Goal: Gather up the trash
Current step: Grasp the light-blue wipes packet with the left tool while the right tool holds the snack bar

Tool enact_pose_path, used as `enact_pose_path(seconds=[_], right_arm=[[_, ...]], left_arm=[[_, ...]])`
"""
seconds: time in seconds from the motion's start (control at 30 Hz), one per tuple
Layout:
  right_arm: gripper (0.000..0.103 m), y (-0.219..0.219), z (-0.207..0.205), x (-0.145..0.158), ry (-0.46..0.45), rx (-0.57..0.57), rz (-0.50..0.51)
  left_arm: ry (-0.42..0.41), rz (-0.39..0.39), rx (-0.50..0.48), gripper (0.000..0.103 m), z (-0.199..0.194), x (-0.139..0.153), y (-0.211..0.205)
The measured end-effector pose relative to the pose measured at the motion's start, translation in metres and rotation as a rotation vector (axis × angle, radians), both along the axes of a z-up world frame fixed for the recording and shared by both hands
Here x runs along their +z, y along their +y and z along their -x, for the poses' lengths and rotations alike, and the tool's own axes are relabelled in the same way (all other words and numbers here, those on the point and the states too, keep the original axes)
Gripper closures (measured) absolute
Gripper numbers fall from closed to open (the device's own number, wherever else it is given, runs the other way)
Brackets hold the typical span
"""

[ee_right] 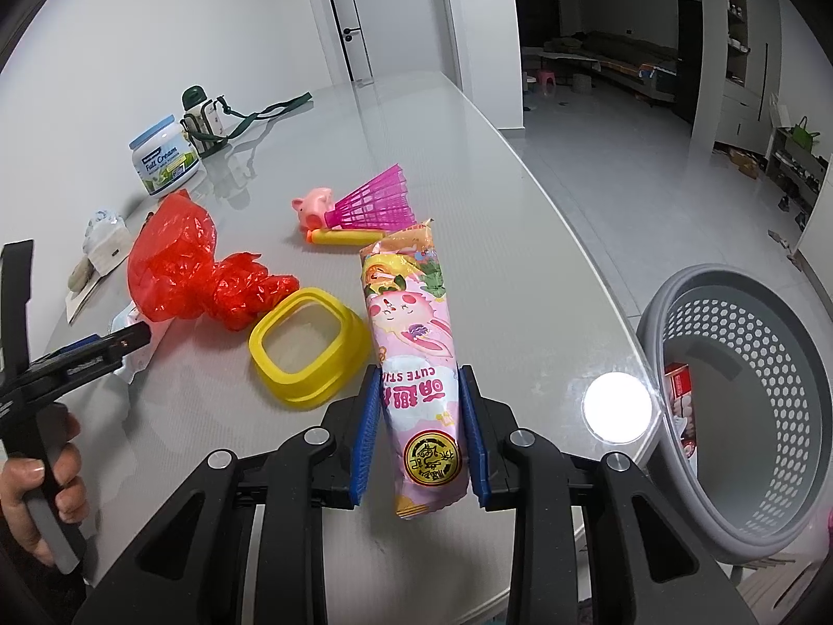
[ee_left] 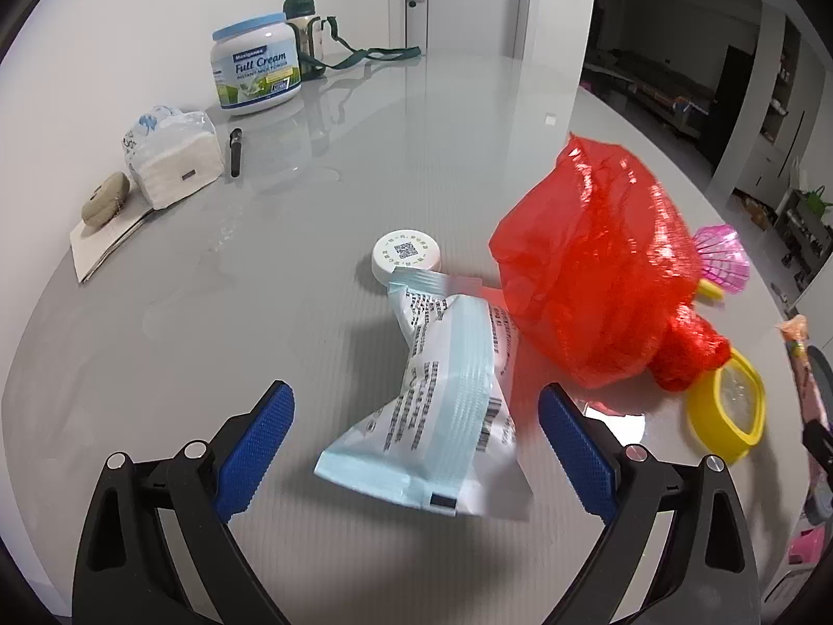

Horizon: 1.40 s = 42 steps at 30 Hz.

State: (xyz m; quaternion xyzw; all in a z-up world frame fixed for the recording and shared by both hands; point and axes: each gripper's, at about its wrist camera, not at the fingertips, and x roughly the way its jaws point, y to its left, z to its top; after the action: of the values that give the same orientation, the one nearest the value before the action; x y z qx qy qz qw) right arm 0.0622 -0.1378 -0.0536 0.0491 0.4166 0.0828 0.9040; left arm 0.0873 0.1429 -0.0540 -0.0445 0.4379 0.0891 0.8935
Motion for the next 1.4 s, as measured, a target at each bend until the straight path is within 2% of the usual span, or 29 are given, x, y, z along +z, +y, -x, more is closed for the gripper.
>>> enact_pose_path(seconds=[0.03, 0.1, 0.2, 0.63, 0.9, 1.1, 1.4], right_arm=[[0.074, 0.0, 0.0, 0.0, 0.0, -0.001, 0.0], [0.074, 0.0, 0.001, 0.001, 0.0, -0.002, 0.001], [0.074, 0.0, 0.001, 0.001, 0.0, -0.002, 0.001], [0.074, -0.001, 0.005, 0.004, -0.009, -0.003, -0.006], [0.074, -0.01, 0.013, 0.008, -0.023, -0.023, -0.015], [0.074, -0.024, 0.025, 0.013, -0.041, -0.053, -0.021], [0.074, -0.071, 0.053, 0.018, -0.051, -0.163, -0.013]], left_arm=[[0.002, -0.001, 0.0, 0.017, -0.002, -0.001, 0.0], [0.013, 0.001, -0.004, 0.033, -0.005, -0.004, 0.002], [0.021, 0.022, -0.017, 0.039, -0.006, -0.007, 0.003], [-0.049, 0.0, -0.014, 0.04, 0.028, 0.015, 0.01], [-0.123, 0.014, -0.045, 0.04, 0.058, 0.046, -0.004], [-0.177, 0.014, -0.131, 0.04, 0.068, 0.066, -0.037], [-0.182, 0.039, -0.334, 0.04, 0.061, 0.066, -0.122]])
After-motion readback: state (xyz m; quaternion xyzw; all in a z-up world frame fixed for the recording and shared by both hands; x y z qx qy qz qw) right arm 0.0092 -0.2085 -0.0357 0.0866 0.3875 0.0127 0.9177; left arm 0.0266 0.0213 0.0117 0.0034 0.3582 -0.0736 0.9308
